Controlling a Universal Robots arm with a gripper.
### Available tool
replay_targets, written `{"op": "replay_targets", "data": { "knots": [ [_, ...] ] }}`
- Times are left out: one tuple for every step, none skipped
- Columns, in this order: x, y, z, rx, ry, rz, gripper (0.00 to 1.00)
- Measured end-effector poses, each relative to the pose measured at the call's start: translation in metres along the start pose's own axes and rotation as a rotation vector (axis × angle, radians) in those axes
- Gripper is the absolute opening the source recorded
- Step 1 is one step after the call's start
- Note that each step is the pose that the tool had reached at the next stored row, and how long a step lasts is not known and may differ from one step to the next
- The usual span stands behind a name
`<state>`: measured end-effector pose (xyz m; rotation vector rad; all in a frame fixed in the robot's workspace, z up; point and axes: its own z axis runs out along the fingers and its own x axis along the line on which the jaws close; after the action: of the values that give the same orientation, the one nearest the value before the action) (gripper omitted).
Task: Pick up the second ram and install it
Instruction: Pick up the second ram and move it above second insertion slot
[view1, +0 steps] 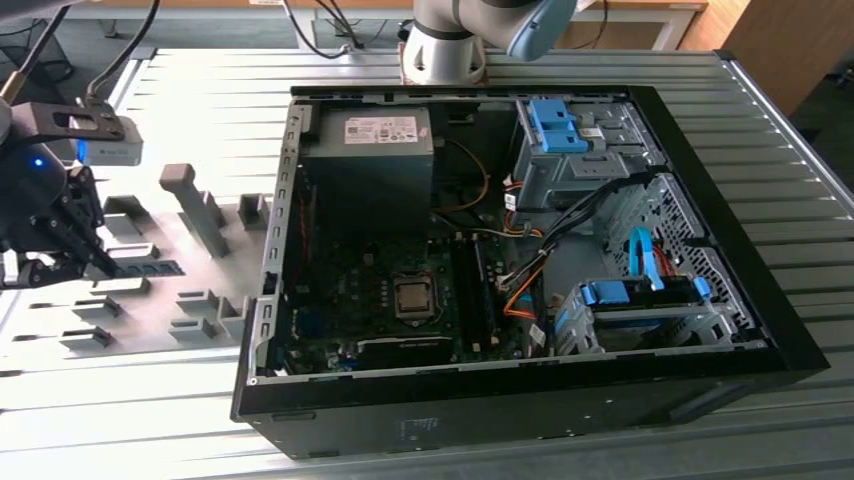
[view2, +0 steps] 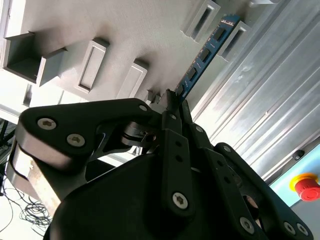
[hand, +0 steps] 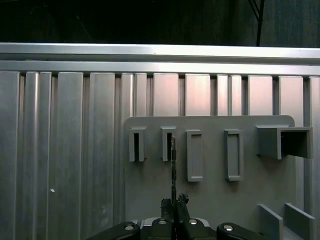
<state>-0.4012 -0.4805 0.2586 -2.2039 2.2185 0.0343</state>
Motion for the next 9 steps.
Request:
{"op": "replay_targets", "data": {
  "knots": [
    [0.0, 0.0, -0.0003, 0.0, 0.0001, 0.0, 0.14],
    [0.0, 0.0, -0.0008, -0.0002, 0.0002, 0.0, 0.14],
    [0.0, 0.0, -0.0014, -0.0002, 0.0003, 0.0, 0.14],
    [-0.0001, 0.0, -0.002, 0.0, 0.0003, 0.0, 0.14],
    [-0.0001, 0.0, -0.0027, -0.0001, 0.0004, 0.0, 0.14],
    [-0.0001, 0.0, -0.0034, 0.0, 0.0004, 0.0, 0.14],
    [-0.0001, 0.0, -0.0042, -0.0001, 0.0005, 0.0, 0.14],
    [-0.0001, 0.0, -0.0051, 0.0, 0.0005, 0.0, 0.14],
    [-0.0002, 0.0, -0.006, -0.0001, 0.0005, 0.0, 0.14]
  ]
}}
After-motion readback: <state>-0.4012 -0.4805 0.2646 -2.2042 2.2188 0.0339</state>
